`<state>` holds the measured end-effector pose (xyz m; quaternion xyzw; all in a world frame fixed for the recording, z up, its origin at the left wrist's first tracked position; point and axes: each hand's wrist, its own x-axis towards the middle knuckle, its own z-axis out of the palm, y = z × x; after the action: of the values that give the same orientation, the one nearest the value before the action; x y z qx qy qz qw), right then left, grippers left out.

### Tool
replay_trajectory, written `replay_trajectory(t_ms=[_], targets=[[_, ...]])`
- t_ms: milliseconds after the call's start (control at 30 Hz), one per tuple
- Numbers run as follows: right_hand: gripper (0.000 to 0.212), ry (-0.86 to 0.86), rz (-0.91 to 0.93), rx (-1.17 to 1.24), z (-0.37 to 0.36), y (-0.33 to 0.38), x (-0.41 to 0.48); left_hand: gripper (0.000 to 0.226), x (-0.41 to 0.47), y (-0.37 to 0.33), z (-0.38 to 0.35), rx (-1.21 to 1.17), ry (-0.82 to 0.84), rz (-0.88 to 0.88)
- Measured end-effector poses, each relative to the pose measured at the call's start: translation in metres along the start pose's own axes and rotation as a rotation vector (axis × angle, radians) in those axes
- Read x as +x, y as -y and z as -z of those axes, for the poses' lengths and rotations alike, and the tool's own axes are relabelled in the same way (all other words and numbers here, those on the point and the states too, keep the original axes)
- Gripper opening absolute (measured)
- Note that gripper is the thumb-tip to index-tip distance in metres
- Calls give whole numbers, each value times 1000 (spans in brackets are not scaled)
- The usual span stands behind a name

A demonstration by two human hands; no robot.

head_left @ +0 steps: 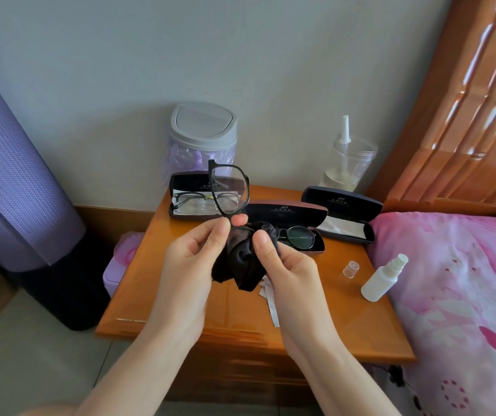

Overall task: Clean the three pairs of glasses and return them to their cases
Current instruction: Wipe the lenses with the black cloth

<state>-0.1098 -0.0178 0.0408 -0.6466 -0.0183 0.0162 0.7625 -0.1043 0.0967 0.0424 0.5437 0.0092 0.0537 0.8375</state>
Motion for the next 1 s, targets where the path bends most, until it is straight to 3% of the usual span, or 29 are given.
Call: replay_trajectory(t_ms=[167, 333, 533, 733, 1000], targets=[[39, 43, -20, -78, 3, -5, -5, 27, 2, 1, 1, -44, -26, 38], [18, 84, -59, -141, 5, -6, -7, 27, 5, 2, 4, -89, -52, 71], [16, 51, -85, -131, 4, -3, -3, 27, 3, 2, 2, 12, -67, 14], [27, 31, -80, 28, 2, 4, 4, 25, -2, 2, -3, 70, 2, -13], [32, 41, -98, 31, -3, 2, 5, 25, 0, 4, 0, 59, -24, -4]])
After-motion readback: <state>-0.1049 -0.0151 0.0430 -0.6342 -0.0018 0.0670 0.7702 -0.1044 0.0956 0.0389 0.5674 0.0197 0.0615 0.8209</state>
